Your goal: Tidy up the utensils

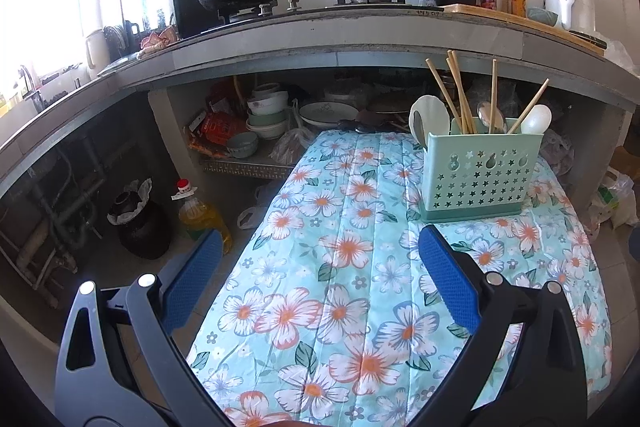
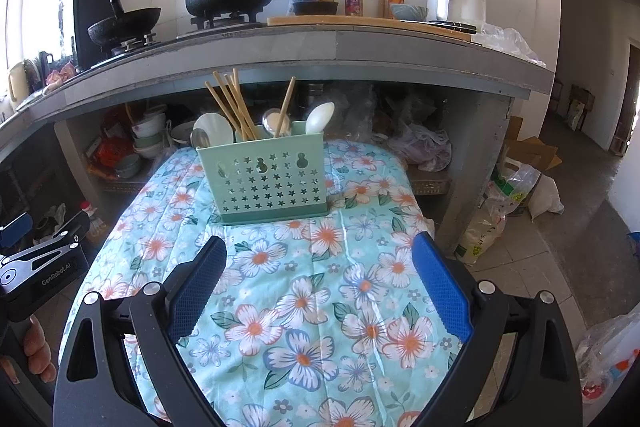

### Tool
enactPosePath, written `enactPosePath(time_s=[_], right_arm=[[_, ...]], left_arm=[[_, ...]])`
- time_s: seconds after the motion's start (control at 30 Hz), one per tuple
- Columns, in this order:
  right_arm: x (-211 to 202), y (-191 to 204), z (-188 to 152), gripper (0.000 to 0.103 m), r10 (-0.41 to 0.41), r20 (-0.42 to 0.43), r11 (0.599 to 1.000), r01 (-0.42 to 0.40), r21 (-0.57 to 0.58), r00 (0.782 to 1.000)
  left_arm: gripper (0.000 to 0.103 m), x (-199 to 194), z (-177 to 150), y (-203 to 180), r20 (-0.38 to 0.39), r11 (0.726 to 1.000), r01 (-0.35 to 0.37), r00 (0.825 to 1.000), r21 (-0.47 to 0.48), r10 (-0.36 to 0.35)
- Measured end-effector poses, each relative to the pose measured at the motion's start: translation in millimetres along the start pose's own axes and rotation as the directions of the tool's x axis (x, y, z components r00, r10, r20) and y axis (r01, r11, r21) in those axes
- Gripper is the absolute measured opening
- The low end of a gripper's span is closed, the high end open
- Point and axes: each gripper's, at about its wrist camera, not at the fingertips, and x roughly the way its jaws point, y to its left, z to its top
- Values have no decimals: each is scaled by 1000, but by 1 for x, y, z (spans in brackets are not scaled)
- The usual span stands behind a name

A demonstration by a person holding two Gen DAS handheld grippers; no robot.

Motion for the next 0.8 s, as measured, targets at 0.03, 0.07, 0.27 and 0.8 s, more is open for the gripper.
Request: enactPosePath(time_s=[0.03,0.07,0.27,0.8], right_arm=[[-2,1,0,91,2,2,1000,-2,-1,1000],[-5,2,-1,91,6,6,1000,-6,-3,1000],[-18,2,-3,91,21,29,1000,-21,-3,999],[-16,1,-5,92,34,17,999,-34,9,999]], left_arm=[[94,-3,0,1,6,1000,0,1000,-1,0],[94,-5,0,2,11,1000,-1,1000,-3,1],[94,-20,-1,8,29,1000,2,1000,-13,-1],[94,-19,-4,10,14,1000,6,1000,-2,-6]])
